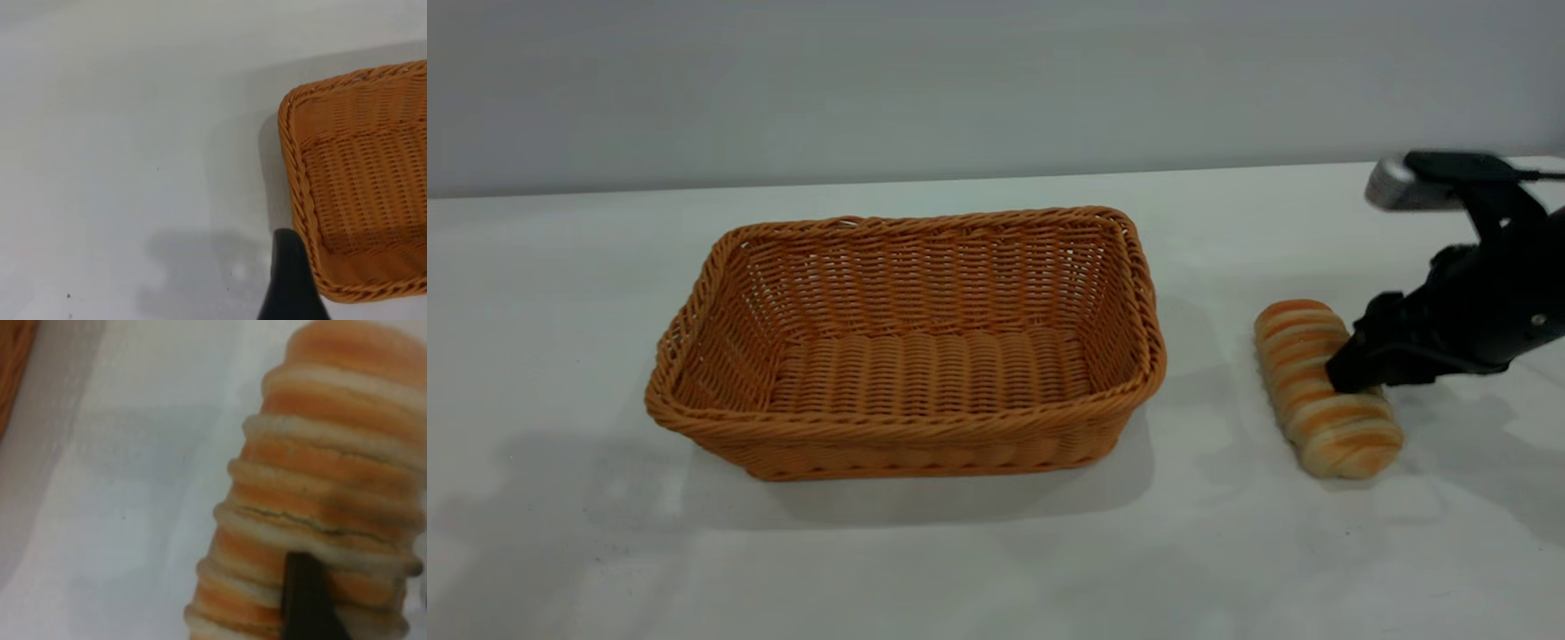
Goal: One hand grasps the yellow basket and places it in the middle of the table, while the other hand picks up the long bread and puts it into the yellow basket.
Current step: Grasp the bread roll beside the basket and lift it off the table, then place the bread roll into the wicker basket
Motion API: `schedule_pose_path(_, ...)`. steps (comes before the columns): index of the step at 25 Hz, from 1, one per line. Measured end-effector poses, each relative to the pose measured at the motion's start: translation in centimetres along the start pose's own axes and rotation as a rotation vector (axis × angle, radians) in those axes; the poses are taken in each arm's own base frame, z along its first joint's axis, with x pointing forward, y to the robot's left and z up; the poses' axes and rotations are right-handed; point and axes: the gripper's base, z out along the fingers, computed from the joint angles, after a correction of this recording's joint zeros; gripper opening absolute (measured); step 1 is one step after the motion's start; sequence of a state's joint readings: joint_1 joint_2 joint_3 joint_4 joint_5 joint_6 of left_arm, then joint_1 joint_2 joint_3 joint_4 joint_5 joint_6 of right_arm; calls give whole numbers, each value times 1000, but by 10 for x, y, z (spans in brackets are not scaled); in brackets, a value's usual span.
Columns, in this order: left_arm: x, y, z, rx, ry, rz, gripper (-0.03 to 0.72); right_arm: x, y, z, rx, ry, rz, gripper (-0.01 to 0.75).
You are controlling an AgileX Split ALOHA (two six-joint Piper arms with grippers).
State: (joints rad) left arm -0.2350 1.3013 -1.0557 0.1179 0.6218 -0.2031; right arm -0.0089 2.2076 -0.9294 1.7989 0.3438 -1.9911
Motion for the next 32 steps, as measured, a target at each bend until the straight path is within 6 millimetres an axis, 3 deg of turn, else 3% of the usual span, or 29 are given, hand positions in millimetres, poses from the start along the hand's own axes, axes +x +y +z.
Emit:
schedule_pose_path(3, 0, 0, 0, -1, 4, 0, 553, 1, 0, 4, -12, 2, 7, 382)
schedule_pose_path(7, 0, 0, 0, -1, 4, 0, 553, 0, 1, 2, -15, -3, 23, 130)
schedule_pose_path(9, 0, 0, 0, -1, 4, 0, 553, -4, 1, -2, -12, -8, 26, 46)
schedule_pose_path(13, 0, 0, 0, -1, 4, 1, 553, -20, 5, -21, -5, -56, 22, 30)
schedule_pose_path(16, 0, 0, 0, -1, 4, 1, 553, -37, 19, -40, -55, -125, 2, 30)
schedule_pose_path(21, 0, 0, 0, -1, 5, 1, 553, -67, 77, -56, -174, -208, -90, 30)
schedule_pose_path(28, 1, 0, 0, -3, 16, 1, 553, -83, 177, -45, -246, -207, -282, 30)
schedule_pose_path(32, 3, 1, 0, -6, 32, 0, 553, -87, 215, -37, -297, -218, -348, 45)
